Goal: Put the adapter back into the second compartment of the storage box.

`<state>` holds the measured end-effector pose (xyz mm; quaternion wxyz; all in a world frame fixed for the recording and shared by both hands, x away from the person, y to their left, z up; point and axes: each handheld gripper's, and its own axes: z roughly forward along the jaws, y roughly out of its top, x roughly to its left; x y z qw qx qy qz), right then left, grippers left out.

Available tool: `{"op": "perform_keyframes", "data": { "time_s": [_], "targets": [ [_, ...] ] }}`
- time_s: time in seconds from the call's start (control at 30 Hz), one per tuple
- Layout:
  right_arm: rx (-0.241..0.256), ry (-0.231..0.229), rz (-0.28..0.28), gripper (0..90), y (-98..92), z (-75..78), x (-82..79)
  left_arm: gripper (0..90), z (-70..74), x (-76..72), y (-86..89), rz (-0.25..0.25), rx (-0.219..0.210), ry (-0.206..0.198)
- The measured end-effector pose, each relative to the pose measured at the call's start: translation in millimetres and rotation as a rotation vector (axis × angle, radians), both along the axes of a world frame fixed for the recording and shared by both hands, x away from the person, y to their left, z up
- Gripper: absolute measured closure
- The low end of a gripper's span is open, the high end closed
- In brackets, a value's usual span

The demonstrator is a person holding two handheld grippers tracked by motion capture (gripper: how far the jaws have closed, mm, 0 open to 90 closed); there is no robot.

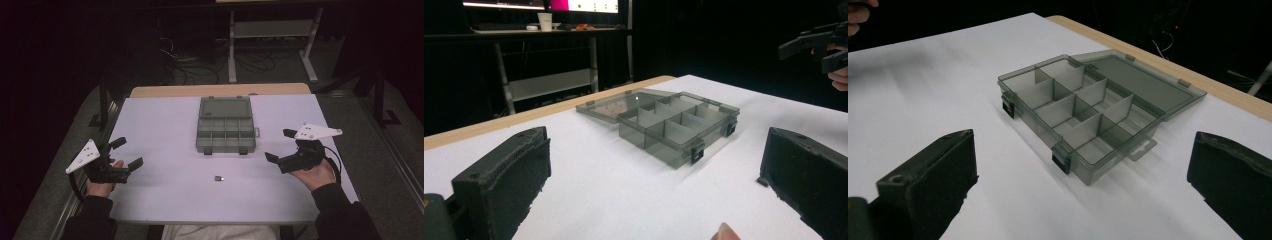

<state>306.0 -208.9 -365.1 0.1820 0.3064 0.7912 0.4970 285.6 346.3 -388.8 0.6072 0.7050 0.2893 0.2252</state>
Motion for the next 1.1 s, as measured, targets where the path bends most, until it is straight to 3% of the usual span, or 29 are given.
{"op": "perform_keyframes", "data": {
  "time_s": [1.1],
  "targets": [
    [-0.119, 0.075, 0.163, 0.0, 53.6, 4.9, 11.4, 0.0, 0.0, -0.5, -1.3, -0.006, 0.006, -0.002]
  ]
}}
